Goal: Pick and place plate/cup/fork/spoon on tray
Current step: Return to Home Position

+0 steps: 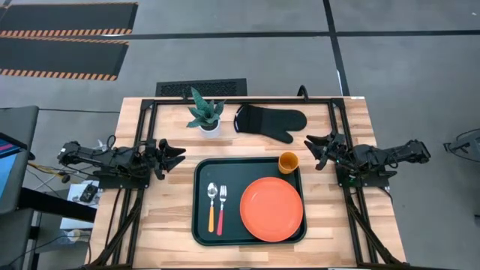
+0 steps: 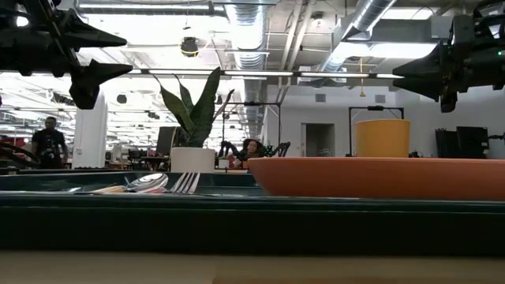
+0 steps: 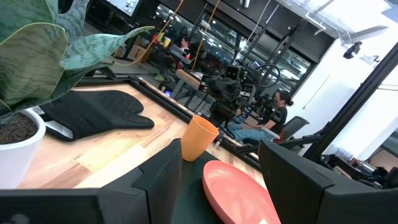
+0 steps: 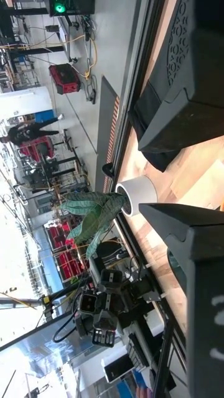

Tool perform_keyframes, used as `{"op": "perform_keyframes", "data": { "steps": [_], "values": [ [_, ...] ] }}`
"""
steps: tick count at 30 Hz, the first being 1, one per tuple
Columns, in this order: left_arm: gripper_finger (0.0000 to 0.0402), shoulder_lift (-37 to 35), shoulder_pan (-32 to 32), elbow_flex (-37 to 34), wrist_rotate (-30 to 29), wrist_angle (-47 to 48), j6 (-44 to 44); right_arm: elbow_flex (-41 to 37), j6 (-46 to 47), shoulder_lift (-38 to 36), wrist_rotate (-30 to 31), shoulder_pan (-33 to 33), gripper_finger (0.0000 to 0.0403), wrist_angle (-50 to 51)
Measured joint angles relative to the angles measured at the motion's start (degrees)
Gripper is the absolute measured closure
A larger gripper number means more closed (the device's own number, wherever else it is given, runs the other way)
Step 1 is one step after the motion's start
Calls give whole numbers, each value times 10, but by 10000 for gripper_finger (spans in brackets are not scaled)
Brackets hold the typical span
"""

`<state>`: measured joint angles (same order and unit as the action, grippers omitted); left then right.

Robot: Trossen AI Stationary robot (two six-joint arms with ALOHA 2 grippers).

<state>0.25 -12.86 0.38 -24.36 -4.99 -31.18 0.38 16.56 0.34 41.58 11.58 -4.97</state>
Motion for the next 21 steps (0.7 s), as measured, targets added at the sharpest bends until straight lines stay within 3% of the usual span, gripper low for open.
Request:
{"op": "perform_keyframes", "data": {
  "steps": [21],
  "values": [
    [198,0,0,0,0,0,0,0,0,0,0,0,238,0]
  ]
}}
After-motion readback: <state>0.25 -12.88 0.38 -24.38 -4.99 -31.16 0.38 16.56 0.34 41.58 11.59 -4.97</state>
